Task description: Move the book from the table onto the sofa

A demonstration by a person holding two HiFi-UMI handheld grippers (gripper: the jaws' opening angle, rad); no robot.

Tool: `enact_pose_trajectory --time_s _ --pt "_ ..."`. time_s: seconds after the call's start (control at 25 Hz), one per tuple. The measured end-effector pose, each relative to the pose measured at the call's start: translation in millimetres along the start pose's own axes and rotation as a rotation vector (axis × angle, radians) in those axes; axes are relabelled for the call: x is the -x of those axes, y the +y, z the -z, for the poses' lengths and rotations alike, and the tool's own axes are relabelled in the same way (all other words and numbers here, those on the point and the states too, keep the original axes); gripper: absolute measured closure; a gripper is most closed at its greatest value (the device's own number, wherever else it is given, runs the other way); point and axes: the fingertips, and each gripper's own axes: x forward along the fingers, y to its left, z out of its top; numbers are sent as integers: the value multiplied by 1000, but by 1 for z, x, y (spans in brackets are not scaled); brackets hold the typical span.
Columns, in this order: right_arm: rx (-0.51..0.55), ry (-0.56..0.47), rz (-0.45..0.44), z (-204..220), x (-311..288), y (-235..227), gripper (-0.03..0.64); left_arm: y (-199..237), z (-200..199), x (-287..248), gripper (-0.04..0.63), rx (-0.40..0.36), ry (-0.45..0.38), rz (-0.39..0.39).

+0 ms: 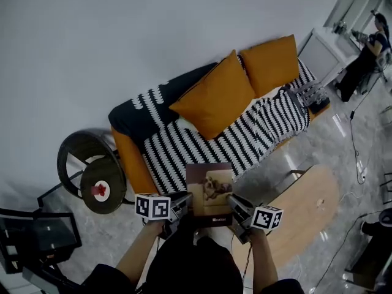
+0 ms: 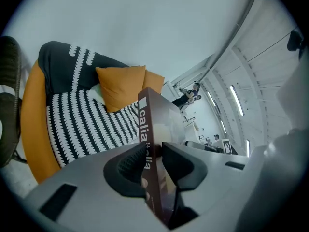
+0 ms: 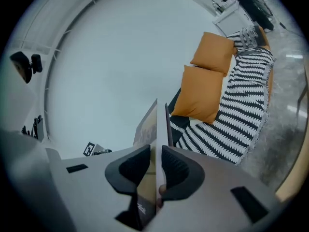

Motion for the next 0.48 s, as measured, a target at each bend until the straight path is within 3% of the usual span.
enact_pose_trajectory --time_s 0.48 --pt "-20 -23 10 -37 -32 -1 523 14 -51 -9 485 -10 13 24"
